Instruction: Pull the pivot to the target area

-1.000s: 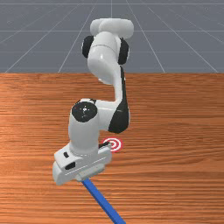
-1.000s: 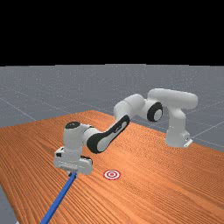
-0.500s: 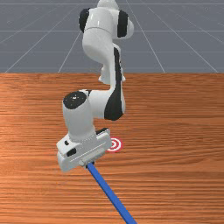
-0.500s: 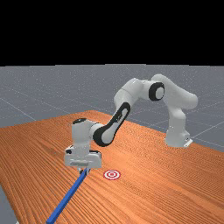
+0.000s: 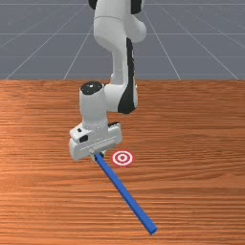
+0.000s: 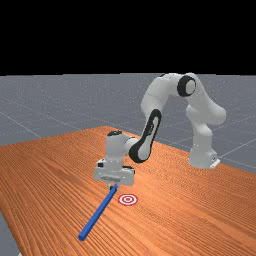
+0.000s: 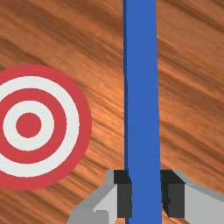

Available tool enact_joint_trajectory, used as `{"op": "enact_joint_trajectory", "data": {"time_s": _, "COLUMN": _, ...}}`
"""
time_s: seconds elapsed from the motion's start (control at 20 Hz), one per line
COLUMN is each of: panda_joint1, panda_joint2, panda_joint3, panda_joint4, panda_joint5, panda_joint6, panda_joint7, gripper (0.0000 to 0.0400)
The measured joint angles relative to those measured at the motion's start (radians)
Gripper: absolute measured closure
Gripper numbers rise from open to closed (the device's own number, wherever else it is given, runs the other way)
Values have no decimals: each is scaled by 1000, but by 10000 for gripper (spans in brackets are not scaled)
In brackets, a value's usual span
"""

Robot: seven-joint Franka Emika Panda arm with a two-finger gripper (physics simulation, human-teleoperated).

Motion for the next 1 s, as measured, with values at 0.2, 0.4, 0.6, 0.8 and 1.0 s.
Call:
{"op": "enact_joint_trajectory", "data": {"time_s": 0.2, "panda_joint1": 49, "panda_joint2": -66, "panda_joint3": -54, "panda_joint4": -121, "panda_joint5": 6, "panda_joint6": -6, "panda_joint7": 113, "gripper": 301}}
{"op": "enact_joint_trajectory", "data": {"time_s": 0.4, "panda_joint1": 52, "panda_joint2": -131, "panda_joint3": -59, "panda_joint4": -254, "panda_joint5": 23, "panda_joint6": 60, "panda_joint7": 126, "gripper": 301}}
{"op": "enact_joint_trajectory", "data": {"time_s": 0.6, "panda_joint1": 45, "panda_joint2": -142, "panda_joint3": -62, "panda_joint4": -247, "panda_joint5": -32, "panda_joint6": -61, "panda_joint7": 60, "gripper": 303}}
{"op": "enact_joint_trajectory", "data": {"time_s": 0.8, "panda_joint1": -161, "panda_joint2": -171, "panda_joint3": 123, "panda_joint4": -293, "panda_joint5": 169, "panda_joint6": -51, "panda_joint7": -186, "gripper": 301}}
{"op": "enact_joint_trajectory", "data": {"time_s": 1.0, "panda_joint1": 118, "panda_joint2": -210, "panda_joint3": -140, "panda_joint4": -381, "panda_joint5": -73, "panda_joint6": 97, "panda_joint7": 123, "gripper": 193}}
